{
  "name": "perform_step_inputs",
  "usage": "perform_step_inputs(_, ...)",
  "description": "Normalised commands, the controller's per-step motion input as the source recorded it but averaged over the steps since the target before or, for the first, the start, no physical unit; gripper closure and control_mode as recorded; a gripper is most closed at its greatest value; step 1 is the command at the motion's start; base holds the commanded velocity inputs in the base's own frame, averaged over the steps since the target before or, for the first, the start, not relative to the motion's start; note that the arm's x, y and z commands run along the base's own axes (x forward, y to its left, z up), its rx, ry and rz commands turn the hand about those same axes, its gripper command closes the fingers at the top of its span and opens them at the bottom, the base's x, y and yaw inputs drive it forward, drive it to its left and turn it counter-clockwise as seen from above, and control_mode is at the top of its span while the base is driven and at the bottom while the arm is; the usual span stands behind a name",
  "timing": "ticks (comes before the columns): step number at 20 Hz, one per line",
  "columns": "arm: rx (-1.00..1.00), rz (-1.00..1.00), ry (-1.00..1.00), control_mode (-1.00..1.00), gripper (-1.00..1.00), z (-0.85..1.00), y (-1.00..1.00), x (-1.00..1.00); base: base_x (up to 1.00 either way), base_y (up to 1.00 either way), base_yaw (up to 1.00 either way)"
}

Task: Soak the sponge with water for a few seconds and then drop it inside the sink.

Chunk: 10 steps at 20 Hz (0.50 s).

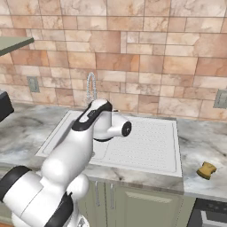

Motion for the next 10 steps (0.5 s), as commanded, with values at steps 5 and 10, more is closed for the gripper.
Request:
perform_step_inputs(5,-0.05,0.07,-0.03,-1.0,-1.0,0.0,0.0,0.15,0.0,0.0,0.0)
perform_step_inputs(10,-0.06,0.04,-0.07,-1.0,-1.0,-0.02,0.04,0.06,0.0,0.0,0.0)
